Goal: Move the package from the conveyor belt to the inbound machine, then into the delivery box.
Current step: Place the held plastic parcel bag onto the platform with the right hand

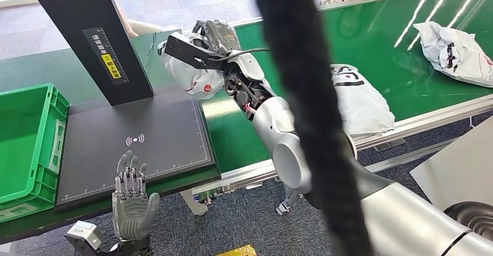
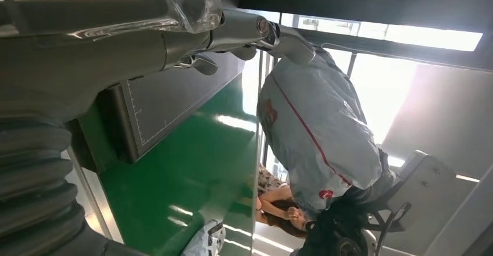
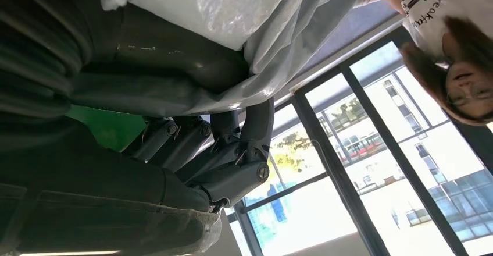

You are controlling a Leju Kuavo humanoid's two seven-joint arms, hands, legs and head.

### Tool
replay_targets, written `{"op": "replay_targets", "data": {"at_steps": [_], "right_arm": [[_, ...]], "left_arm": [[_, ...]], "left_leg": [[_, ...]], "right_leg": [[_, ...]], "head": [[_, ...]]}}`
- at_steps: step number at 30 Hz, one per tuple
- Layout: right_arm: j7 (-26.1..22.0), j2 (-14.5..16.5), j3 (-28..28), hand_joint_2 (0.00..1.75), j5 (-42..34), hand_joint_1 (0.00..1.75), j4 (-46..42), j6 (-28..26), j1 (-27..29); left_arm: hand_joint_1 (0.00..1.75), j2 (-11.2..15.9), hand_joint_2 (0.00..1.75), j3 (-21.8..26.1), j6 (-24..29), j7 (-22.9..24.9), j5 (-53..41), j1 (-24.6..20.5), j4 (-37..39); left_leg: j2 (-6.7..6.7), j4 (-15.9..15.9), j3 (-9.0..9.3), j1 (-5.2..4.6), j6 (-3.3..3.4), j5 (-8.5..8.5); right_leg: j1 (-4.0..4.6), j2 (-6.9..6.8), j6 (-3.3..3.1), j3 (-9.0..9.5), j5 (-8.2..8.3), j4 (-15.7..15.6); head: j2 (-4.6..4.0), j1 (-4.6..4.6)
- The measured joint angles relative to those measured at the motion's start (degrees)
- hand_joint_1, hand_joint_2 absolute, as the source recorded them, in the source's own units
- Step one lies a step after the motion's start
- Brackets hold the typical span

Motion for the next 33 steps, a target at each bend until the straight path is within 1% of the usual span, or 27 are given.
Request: {"op": "replay_targets", "data": {"at_steps": [5, 12, 14, 17, 21, 25, 28, 33], "right_arm": [[-1.07, 1.98, 0.04, 1.75, -0.61, 1.75, 0.00, 0.01, 0.20], [-2.19, 7.48, 0.37, 1.75, -2.35, 1.75, 0.00, -0.11, 1.45], [-2.63, 8.91, 1.14, 1.75, -4.87, 1.75, -0.01, -0.13, 2.02], [-2.24, 10.32, 4.37, 1.75, -11.53, 1.75, -0.41, -0.14, 3.11], [-0.67, 11.19, 10.48, 1.75, -18.23, 1.75, -1.27, -0.42, 4.39], [0.52, 11.52, 15.94, 1.75, -21.88, 1.75, -1.43, -1.81, 5.05], [0.60, 11.50, 17.67, 1.75, -22.60, 1.75, -1.29, -2.82, 5.24], [0.34, 11.05, 18.27, 1.75, -22.88, 1.75, -1.03, -3.52, 5.98]], "left_arm": [[0.00, 0.01, 1.75, -0.63, 0.08, 0.00, 0.75, -0.62, 0.45], [0.00, 0.03, 1.75, -2.24, 0.97, 0.00, 1.64, -1.98, 1.56], [0.00, 0.05, 1.75, -2.72, 1.07, 0.00, 1.82, -2.24, 1.84], [0.00, 0.09, 1.75, -3.42, 1.18, 0.00, 2.02, -2.56, 2.22], [0.00, 0.14, 1.75, -4.22, 1.27, 0.00, 2.52, -2.96, 2.65], [0.00, 0.17, 1.75, -4.83, 1.29, 0.00, 2.84, -3.28, 3.11], [0.00, 0.19, 1.75, -5.12, 1.29, 0.00, 3.00, -3.54, 3.48], [0.00, 0.17, 1.75, -5.37, 1.28, 0.00, 3.02, -3.84, 4.04]], "left_leg": [[0.01, -0.01, 0.00, 0.00, 0.00, 0.00], [0.05, -0.02, 0.01, 0.04, -0.02, 0.00], [0.06, -0.02, 0.00, 0.06, -0.02, 0.00], [0.05, -0.02, -0.01, 0.07, -0.02, 0.00], [0.06, -0.01, -0.02, 0.06, -0.01, 0.00], [0.05, -0.01, -0.02, 0.05, -0.01, 0.00], [0.05, -0.01, -0.01, 0.06, -0.01, 0.00], [0.05, -0.01, -0.01, 0.06, -0.02, 0.00]], "right_leg": [[0.02, 0.03, 0.00, -0.02, 0.00, 0.00], [0.06, 0.07, -0.01, -0.06, 0.00, 0.02], [0.06, 0.07, -0.01, -0.07, -0.01, 0.02], [0.05, 0.06, -0.02, -0.06, -0.02, 0.02], [0.04, 0.07, -0.02, -0.06, -0.02, 0.01], [0.04, 0.07, -0.02, -0.07, -0.01, 0.00], [0.05, 0.07, -0.02, -0.07, -0.01, 0.01], [0.05, 0.07, -0.02, -0.07, -0.01, 0.01]], "head": [[0.00, 0.00], [0.00, 0.00], [0.00, -0.01], [0.00, 0.00], [0.00, -0.01], [0.00, 0.00], [0.00, -0.01], [0.00, -0.01]]}}
